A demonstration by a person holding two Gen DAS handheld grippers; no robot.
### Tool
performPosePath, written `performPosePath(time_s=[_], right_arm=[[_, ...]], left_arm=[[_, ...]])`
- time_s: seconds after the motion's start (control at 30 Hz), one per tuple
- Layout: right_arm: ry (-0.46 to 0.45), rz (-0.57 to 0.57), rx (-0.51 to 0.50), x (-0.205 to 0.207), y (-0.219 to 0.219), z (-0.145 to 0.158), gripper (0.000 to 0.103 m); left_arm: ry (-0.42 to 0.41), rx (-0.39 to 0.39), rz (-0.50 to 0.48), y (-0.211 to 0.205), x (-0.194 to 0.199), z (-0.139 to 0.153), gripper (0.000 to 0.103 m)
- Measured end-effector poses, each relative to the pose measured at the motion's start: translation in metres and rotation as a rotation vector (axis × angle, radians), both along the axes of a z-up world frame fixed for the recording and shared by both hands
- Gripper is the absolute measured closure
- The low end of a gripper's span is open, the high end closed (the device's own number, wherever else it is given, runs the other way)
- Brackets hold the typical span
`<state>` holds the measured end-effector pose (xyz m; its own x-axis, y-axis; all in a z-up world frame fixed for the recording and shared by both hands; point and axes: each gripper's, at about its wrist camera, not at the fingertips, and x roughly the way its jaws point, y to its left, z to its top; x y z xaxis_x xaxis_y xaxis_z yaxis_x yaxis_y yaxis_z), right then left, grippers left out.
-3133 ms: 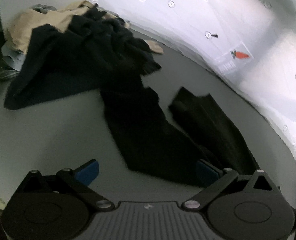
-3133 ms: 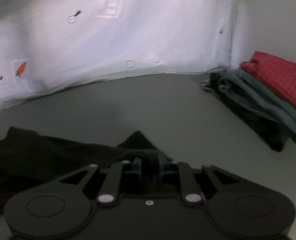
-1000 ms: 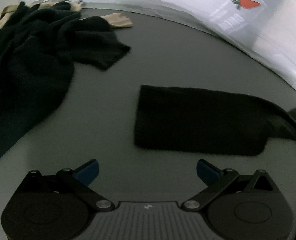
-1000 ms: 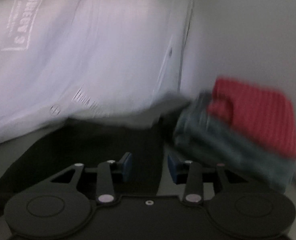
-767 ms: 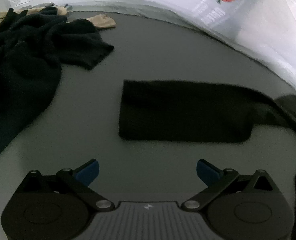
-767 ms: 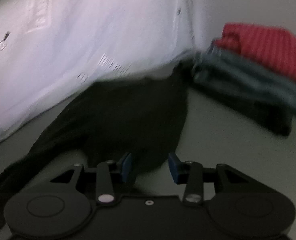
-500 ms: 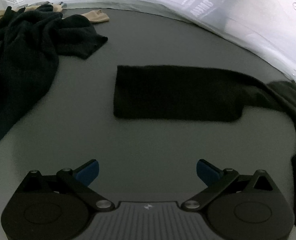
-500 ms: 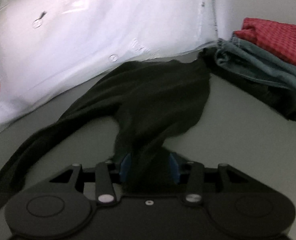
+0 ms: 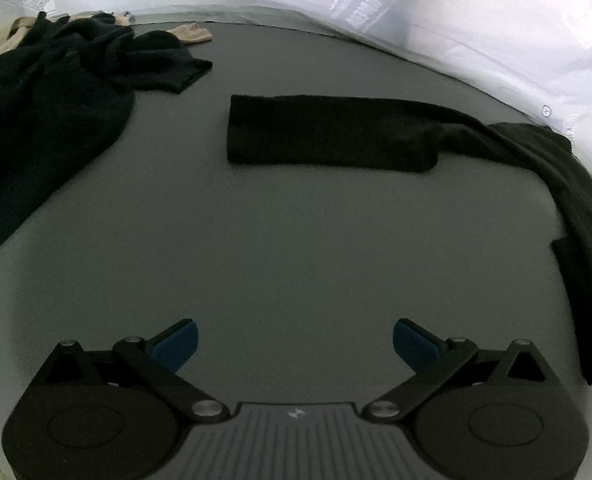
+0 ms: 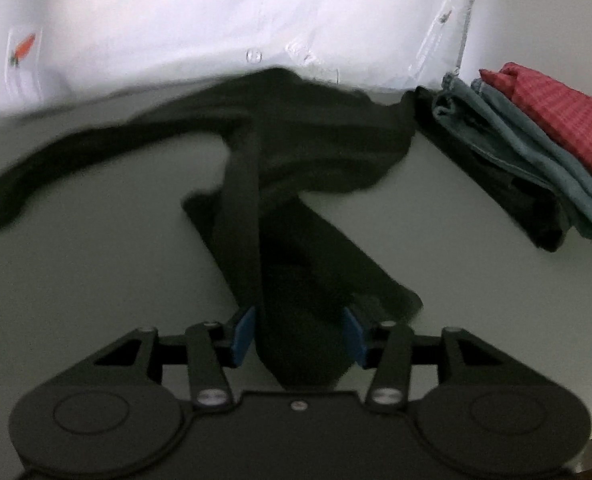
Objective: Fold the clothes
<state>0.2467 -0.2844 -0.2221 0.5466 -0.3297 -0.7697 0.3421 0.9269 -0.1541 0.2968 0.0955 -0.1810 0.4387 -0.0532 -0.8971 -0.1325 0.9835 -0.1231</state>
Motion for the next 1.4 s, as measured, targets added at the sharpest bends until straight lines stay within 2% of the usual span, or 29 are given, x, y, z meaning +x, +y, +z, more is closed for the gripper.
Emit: performPosePath(time_s=[0.1, 0.13, 0.2, 0.33, 0.4, 0.47, 0.57, 0.67, 0.8, 0.83, 1.0, 1.2, 1.33, 1.37, 1.4], right_arm=[[0.029, 0.043, -0.01, -0.001, -0.001, -0.004, 0.102], [0.018, 0.049, 0.001, -0.003, 0.0, -0.001, 0.103], [-0.022, 0.051, 0.03, -0.007, 0.004, 0.009, 0.103], [-0.103, 0.211, 0.078, -0.006, 0.043, 0.038, 0.103], [-0.126, 0.309, 0.033, 0.0, 0.071, 0.05, 0.103], [-0.138, 0.348, -0.049, 0.005, 0.092, 0.057, 0.102], [-0.109, 0.292, -0.065, 0.009, 0.09, 0.051, 0.095], [-0.061, 0.178, -0.053, 0.002, 0.064, 0.038, 0.086], [-0.02, 0.08, -0.08, -0.012, 0.035, 0.022, 0.066], [-0.012, 0.065, -0.085, -0.016, 0.028, 0.018, 0.065], [0.025, 0.034, -0.084, -0.025, 0.005, -0.003, 0.063], [0.025, 0.044, -0.093, -0.027, 0.0, -0.021, 0.061], [0.019, 0.067, -0.108, -0.022, 0.0, -0.028, 0.054], [0.013, 0.07, -0.102, -0.021, 0.0, -0.028, 0.054], [0.006, 0.074, -0.095, -0.02, -0.001, -0.028, 0.063]], left_arm=[[0.0, 0.001, 0.004, 0.001, -0.012, 0.002, 0.001], [0.0, 0.003, 0.007, 0.001, -0.017, 0.003, 0.001], [-0.004, 0.011, 0.016, 0.003, -0.025, 0.006, 0.001], [-0.019, 0.014, 0.04, 0.012, -0.039, 0.012, 0.001], [-0.021, 0.004, 0.059, 0.02, -0.045, 0.014, 0.001], [-0.027, -0.004, 0.08, 0.028, -0.05, 0.016, 0.001], [-0.042, -0.018, 0.111, 0.037, -0.058, 0.019, 0.001], [-0.035, -0.025, 0.135, 0.04, -0.062, 0.016, 0.001], [-0.009, -0.038, 0.138, 0.034, -0.062, 0.009, 0.001], [-0.003, -0.044, 0.134, 0.032, -0.062, 0.007, 0.001], [0.013, -0.038, 0.081, 0.008, -0.061, 0.003, 0.001], [0.084, 0.001, -0.009, -0.024, -0.068, -0.01, 0.001], [0.126, 0.028, -0.043, -0.034, -0.073, -0.016, 0.001], [0.136, 0.026, -0.044, -0.034, -0.072, -0.019, 0.001], [0.146, 0.02, -0.042, -0.034, -0.072, -0.021, 0.001]])
